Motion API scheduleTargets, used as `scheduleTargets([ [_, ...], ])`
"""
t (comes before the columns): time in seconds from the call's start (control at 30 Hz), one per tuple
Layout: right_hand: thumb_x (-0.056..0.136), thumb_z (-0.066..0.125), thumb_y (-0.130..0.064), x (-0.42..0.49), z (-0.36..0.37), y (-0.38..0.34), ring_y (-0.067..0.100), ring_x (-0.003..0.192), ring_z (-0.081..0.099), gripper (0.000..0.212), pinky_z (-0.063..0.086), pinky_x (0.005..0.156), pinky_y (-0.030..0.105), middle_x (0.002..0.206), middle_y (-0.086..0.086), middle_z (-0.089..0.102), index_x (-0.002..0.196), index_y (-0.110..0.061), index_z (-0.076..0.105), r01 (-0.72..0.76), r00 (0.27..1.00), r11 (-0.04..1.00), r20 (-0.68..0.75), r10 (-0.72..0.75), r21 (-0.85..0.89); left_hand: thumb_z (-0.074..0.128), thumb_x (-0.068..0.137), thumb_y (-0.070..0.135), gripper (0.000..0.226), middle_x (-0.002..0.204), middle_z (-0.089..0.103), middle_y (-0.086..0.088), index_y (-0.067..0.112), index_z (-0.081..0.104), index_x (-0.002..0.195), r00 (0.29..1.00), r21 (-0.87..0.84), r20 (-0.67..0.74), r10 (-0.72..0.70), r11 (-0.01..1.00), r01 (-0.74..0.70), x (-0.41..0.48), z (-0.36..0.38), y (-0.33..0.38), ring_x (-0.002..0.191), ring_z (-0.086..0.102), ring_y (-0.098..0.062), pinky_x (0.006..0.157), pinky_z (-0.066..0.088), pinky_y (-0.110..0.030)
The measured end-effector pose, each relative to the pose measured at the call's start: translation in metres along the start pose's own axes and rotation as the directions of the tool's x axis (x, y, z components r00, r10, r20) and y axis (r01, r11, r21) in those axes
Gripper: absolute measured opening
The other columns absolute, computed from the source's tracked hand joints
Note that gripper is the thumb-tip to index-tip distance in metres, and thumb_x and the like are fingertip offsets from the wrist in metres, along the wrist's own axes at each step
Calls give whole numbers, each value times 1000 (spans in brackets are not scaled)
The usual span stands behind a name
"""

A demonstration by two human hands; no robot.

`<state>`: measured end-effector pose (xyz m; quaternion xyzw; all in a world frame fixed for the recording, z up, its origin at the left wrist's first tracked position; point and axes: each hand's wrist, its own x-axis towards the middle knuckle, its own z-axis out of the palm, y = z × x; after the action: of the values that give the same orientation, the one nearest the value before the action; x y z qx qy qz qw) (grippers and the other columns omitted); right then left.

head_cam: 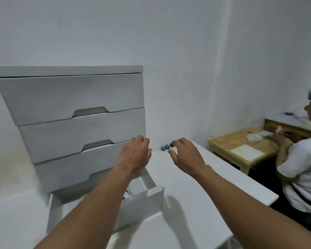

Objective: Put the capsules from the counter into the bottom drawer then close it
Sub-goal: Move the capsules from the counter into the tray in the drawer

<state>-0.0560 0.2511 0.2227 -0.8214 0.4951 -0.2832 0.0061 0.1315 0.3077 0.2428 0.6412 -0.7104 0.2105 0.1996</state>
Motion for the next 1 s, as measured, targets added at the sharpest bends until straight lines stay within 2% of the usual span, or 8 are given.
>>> scheduleTargets([
  [0.2,95,48,-29,32,-13,87,28,107,53,32,40,90,31,119,8,56,117,-9,57,30,1000,999,1,-30,13,52,92,27,28,110,59,-13,5,57,109,998,-28,-33,-48,998,47,59,45,62,97,56,-34,75,46,-39],
  [0.5,96,46,-29,105,-17,218,28,111,53,34,41,92,32,122,9,56,119,-6,56,141,986,989,84,-144,43,51,93,27,29,109,61,-12,6,58,110,974,-32,-50,-221,975,220,143,108,150,95,58,-31,73,48,-38],
  [0.63,97,45,-31,135,-2,245,27,116,52,37,41,95,33,128,7,54,125,-9,53,188,972,978,125,-199,92,54,91,26,26,101,64,-12,4,61,104,959,10,-23,-281,960,281,167,131,155,87,60,-32,68,49,-39],
  [0.8,96,47,-28,177,34,264,28,110,54,31,44,92,36,120,8,57,115,-5,57,197,961,970,166,-220,142,65,83,22,20,85,65,-13,4,64,92,946,95,31,-323,943,319,194,168,138,70,60,-32,57,50,-37],
  [1.0,95,48,-27,235,89,278,28,107,55,31,45,91,37,117,9,58,113,-3,56,202,948,966,216,-234,161,65,83,23,18,81,65,-12,5,63,88,929,112,79,-361,930,351,232,230,103,67,60,-31,55,47,-35],
])
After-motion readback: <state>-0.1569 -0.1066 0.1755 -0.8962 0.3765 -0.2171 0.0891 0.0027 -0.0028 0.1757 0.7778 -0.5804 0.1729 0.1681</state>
